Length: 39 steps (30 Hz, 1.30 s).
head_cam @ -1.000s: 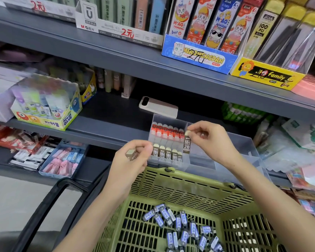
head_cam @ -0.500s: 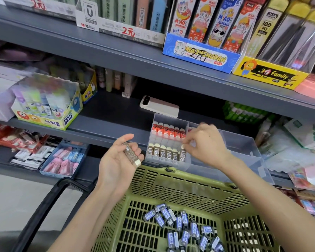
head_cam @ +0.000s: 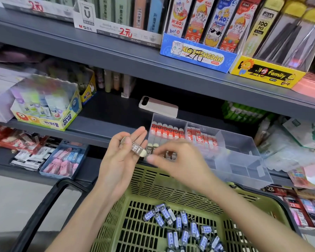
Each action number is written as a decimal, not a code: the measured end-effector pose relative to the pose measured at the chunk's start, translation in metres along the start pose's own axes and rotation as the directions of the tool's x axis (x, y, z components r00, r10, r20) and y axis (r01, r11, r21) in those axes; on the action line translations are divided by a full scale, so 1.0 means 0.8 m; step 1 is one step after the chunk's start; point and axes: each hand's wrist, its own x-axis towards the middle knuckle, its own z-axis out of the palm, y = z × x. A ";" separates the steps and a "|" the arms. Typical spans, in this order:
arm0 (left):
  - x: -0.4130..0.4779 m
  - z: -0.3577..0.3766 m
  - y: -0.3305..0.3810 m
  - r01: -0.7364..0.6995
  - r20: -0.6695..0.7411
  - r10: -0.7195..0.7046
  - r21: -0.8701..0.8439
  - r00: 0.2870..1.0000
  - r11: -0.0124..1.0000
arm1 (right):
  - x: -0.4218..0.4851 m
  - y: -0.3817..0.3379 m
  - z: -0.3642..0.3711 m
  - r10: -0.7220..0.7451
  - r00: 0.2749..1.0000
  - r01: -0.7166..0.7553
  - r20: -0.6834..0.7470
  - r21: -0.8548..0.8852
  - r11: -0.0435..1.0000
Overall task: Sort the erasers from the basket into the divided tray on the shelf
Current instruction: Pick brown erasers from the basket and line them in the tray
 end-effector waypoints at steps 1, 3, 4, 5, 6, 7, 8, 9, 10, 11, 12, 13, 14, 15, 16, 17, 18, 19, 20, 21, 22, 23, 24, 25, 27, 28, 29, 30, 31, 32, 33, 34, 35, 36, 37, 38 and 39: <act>-0.001 0.000 0.000 -0.013 0.020 0.012 0.025 1.000 1.000 | -0.003 -0.009 0.009 0.038 0.998 -0.041 0.040 0.064 0.997; -0.003 0.000 0.000 -0.021 0.054 0.018 0.046 0.998 0.999 | -0.002 -0.015 0.019 0.110 0.994 -0.111 0.017 0.197 0.974; -0.004 0.000 0.000 -0.021 0.069 0.017 0.054 0.997 0.998 | 0.000 -0.014 0.020 0.151 0.988 -0.145 -0.003 0.273 0.951; -0.004 0.000 0.000 -0.023 0.083 0.017 0.068 0.996 0.997 | 0.002 -0.013 0.020 0.192 0.981 -0.180 0.003 0.353 0.918; -0.005 0.001 -0.001 -0.025 0.098 0.016 0.092 0.995 0.995 | 0.003 -0.013 0.020 0.223 0.974 -0.216 0.037 0.441 0.871; -0.006 0.002 -0.002 -0.028 0.117 0.013 0.128 0.993 0.991 | 0.002 -0.013 0.022 0.252 0.964 -0.256 0.083 0.532 0.807; -0.007 0.003 -0.005 -0.037 0.137 0.013 0.177 0.991 0.984 | 0.001 -0.012 0.023 0.283 0.951 -0.297 0.124 0.619 0.727; -0.008 0.004 -0.007 -0.054 0.152 0.017 0.238 0.988 0.970 | 0.001 -0.011 0.022 0.311 0.940 -0.319 0.143 0.695 0.644; -0.009 0.004 -0.008 -0.076 0.158 0.028 0.305 0.987 0.949 | 0.003 -0.007 0.019 0.335 0.933 -0.315 0.131 0.748 0.584; -0.010 0.003 -0.009 -0.095 0.154 0.040 0.371 0.987 0.924 | 0.007 -0.003 0.015 0.357 0.930 -0.290 0.090 0.777 0.559; -0.010 0.002 -0.009 -0.103 0.136 0.049 0.433 0.990 0.895 | 0.013 0.004 0.008 0.379 0.925 -0.257 0.037 0.794 0.551; -0.011 -0.001 -0.009 -0.097 0.104 0.052 0.499 0.993 0.861 | 0.020 0.012 0.000 0.403 0.915 -0.230 -0.015 0.801 0.553; -0.011 -0.004 -0.010 -0.084 0.067 0.055 0.575 0.996 0.814 | 0.029 0.018 -0.007 0.428 0.902 -0.223 -0.052 0.794 0.565; -0.010 -0.006 -0.011 -0.073 0.039 0.063 0.663 0.997 0.745 | 0.036 0.024 -0.010 0.441 0.894 -0.230 -0.077 0.766 0.600; -0.010 -0.008 -0.012 -0.073 0.031 0.076 0.761 0.997 0.644 | 0.043 0.029 -0.009 0.435 0.895 -0.248 -0.098 0.700 0.670; -0.010 -0.008 -0.014 -0.087 0.047 0.092 0.858 0.995 0.506 | 0.047 0.032 -0.005 0.407 0.906 -0.266 -0.115 0.594 0.759; -0.010 -0.008 -0.016 -0.113 0.080 0.109 0.931 0.991 0.347 | 0.051 0.035 0.001 0.372 0.921 -0.275 -0.117 0.478 0.834; -0.010 -0.007 -0.018 -0.144 0.121 0.122 0.970 0.985 0.196 | 0.054 0.035 0.009 0.343 0.934 -0.278 -0.102 0.397 0.875; -0.010 -0.007 -0.020 -0.171 0.160 0.129 0.982 0.979 0.079 | 0.055 0.034 0.016 0.331 0.941 -0.285 -0.069 0.363 0.887; -0.010 -0.008 -0.020 -0.187 0.186 0.126 0.982 0.974 -0.002 | 0.056 0.033 0.023 0.335 0.942 -0.301 -0.031 0.366 0.881; -0.009 -0.008 -0.020 -0.193 0.199 0.119 0.979 0.973 -0.058 | 0.057 0.032 0.029 0.350 0.937 -0.324 0.002 0.378 0.867; -0.009 -0.009 -0.020 -0.192 0.202 0.111 0.976 0.973 -0.099 | 0.058 0.031 0.034 0.371 0.928 -0.352 0.028 0.394 0.849; -0.008 -0.010 -0.019 -0.190 0.204 0.101 0.973 0.974 -0.132 | 0.059 0.030 0.038 0.390 0.920 -0.374 0.046 0.399 0.837; -0.007 -0.012 -0.019 -0.194 0.210 0.093 0.968 0.973 -0.159 | 0.059 0.031 0.042 0.395 0.917 -0.384 0.056 0.389 0.837; -0.005 -0.014 -0.020 -0.211 0.231 0.089 0.958 0.969 -0.194 | 0.060 0.031 0.046 0.371 0.927 -0.368 0.052 0.318 0.874; -0.005 -0.014 -0.020 -0.220 0.242 0.095 0.955 0.966 -0.197 | 0.060 0.030 0.046 0.357 0.933 -0.355 0.045 0.281 0.892; -0.005 -0.014 -0.021 -0.225 0.248 0.103 0.955 0.963 -0.196 | 0.060 0.030 0.046 0.348 0.936 -0.347 0.041 0.261 0.901; -0.005 -0.014 -0.021 -0.226 0.250 0.108 0.954 0.962 -0.194 | 0.060 0.030 0.046 0.343 0.938 -0.342 0.043 0.259 0.903; -0.004 -0.014 -0.021 -0.227 0.251 0.109 0.954 0.962 -0.196 | 0.060 0.028 0.045 0.339 0.940 -0.339 0.046 0.268 0.902; -0.004 -0.014 -0.020 -0.228 0.253 0.108 0.953 0.962 -0.201 | 0.059 0.026 0.044 0.330 0.943 -0.327 0.035 0.267 0.906; -0.004 -0.014 -0.019 -0.230 0.255 0.105 0.951 0.961 -0.206 | 0.056 0.023 0.042 0.310 0.951 -0.300 -0.001 0.251 0.920; -0.004 -0.014 -0.018 -0.232 0.258 0.102 0.950 0.961 -0.210 | 0.052 0.022 0.039 0.281 0.959 -0.263 -0.046 0.235 0.936; -0.003 -0.015 -0.017 -0.236 0.261 0.100 0.948 0.960 -0.213 | 0.043 0.020 0.035 0.244 0.965 -0.217 -0.092 0.238 0.947; -0.003 -0.015 -0.016 -0.239 0.264 0.100 0.947 0.959 -0.216 | 0.030 0.016 0.030 0.209 0.968 -0.168 -0.139 0.258 0.951; -0.003 -0.014 -0.015 -0.240 0.267 0.102 0.946 0.958 -0.219 | 0.014 0.015 0.026 0.167 0.966 -0.109 -0.197 0.279 0.954; -0.003 -0.014 -0.014 -0.240 0.268 0.106 0.945 0.957 -0.223 | -0.005 0.015 0.022 0.116 0.957 -0.038 -0.266 0.281 0.959; -0.004 -0.013 -0.014 -0.239 0.269 0.110 0.943 0.957 -0.230 | -0.026 0.018 0.021 0.062 0.941 0.027 -0.332 0.257 0.966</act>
